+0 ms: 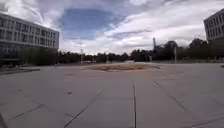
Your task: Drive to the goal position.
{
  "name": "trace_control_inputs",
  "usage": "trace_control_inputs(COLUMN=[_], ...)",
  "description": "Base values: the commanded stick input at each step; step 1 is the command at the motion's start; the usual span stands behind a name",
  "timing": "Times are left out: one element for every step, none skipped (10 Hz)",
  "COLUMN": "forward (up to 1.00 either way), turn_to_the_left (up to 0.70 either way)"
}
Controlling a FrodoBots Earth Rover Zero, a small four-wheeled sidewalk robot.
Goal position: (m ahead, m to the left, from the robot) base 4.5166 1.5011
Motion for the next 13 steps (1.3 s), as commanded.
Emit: trace_control_inputs(forward=[0.7,0.7,0.7,0.7,0.7,0.7,0.7,0.7,0.7,0.7,0.7,0.7,0.7], turn_to_the_left=[0.0,0.0,0.0,0.0,0.0,0.0,0.0,0.0,0.0,0.0,0.0,0.33,0.35])
